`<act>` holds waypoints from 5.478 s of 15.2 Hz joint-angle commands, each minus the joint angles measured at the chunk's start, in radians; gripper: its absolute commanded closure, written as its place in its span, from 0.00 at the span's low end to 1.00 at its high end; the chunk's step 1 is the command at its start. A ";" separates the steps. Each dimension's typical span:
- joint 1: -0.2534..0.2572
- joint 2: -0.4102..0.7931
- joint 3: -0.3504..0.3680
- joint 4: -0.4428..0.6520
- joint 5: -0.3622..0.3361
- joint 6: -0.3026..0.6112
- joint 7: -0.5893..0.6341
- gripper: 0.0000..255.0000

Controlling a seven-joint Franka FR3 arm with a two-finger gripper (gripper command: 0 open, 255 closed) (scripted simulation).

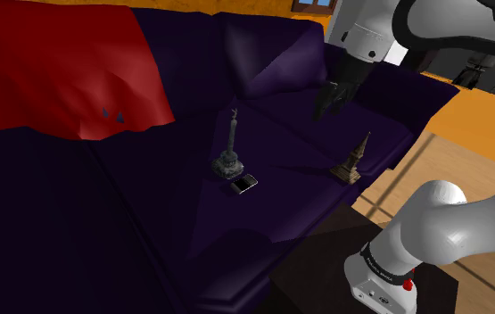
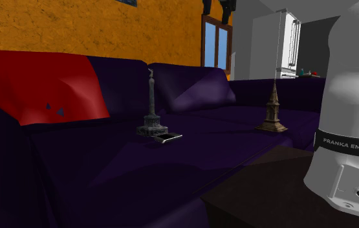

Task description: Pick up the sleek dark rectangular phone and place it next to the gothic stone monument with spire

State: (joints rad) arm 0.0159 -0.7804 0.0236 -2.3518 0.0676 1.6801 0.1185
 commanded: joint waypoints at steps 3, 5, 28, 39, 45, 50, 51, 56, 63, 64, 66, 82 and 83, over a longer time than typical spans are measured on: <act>-0.019 0.025 0.042 -0.039 0.017 0.061 0.093 0.00; -0.038 0.058 0.084 -0.071 0.033 0.122 0.185 0.00; -0.270 0.875 0.402 0.010 -0.179 0.727 1.372 0.00; -0.217 1.160 0.299 0.120 -0.330 0.849 1.678 0.00; -0.209 1.190 0.286 0.121 -0.349 0.877 1.691 0.00; -0.209 1.191 0.286 0.122 -0.350 0.877 1.692 1.00; -0.210 1.188 0.287 0.121 -0.348 0.875 1.690 1.00; -0.210 1.191 0.286 0.123 -0.349 0.875 1.691 1.00; -0.224 1.141 0.306 0.116 -0.319 0.835 1.670 1.00; -0.227 1.129 0.310 0.115 -0.311 0.825 1.664 1.00; -0.233 1.105 0.319 0.115 -0.296 0.803 1.653 1.00; -0.263 0.934 0.362 0.143 -0.185 0.619 1.573 1.00; -0.264 0.924 0.364 0.146 -0.180 0.607 1.569 1.00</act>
State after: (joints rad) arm -0.2471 0.1534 0.3859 -2.2112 -0.1184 2.3016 1.6921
